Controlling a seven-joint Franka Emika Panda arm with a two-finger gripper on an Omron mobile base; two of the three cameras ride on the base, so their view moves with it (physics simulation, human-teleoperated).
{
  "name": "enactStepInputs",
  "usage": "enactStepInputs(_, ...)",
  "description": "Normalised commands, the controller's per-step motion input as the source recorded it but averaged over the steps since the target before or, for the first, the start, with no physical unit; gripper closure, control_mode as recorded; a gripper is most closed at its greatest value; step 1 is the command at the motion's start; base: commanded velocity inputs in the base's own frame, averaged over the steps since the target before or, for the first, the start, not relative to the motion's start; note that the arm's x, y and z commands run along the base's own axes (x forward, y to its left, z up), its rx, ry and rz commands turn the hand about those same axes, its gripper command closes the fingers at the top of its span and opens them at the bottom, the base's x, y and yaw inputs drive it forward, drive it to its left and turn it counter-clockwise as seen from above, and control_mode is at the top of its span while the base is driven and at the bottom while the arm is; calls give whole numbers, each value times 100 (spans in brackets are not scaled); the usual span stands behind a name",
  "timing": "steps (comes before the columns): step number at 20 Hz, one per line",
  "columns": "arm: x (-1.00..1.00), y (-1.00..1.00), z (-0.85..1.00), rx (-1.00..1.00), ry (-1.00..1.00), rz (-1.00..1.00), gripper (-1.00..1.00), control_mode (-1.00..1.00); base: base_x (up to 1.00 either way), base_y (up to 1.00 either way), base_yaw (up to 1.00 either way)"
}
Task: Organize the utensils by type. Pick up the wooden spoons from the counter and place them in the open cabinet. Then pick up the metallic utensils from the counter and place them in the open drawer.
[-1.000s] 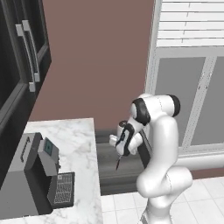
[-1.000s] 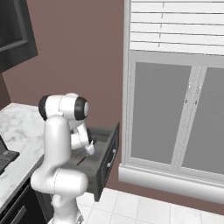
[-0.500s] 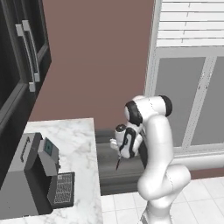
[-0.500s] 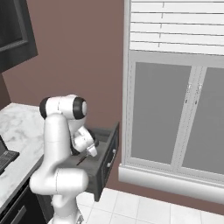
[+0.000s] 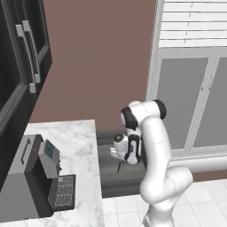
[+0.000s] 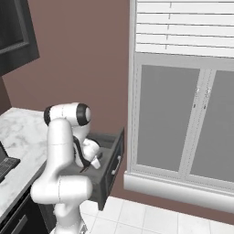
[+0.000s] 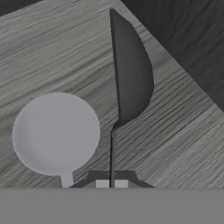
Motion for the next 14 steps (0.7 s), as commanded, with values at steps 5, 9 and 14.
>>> enactStepInputs(5, 9, 0, -28, 0, 0, 0, 100, -100, 0, 0, 0)
enactStepInputs(9, 15, 0, -17, 0, 0, -2, 100, -100, 0, 0, 0)
enactStepInputs(14, 7, 0, -2, 0, 0, -1, -100, -100, 0, 0, 0)
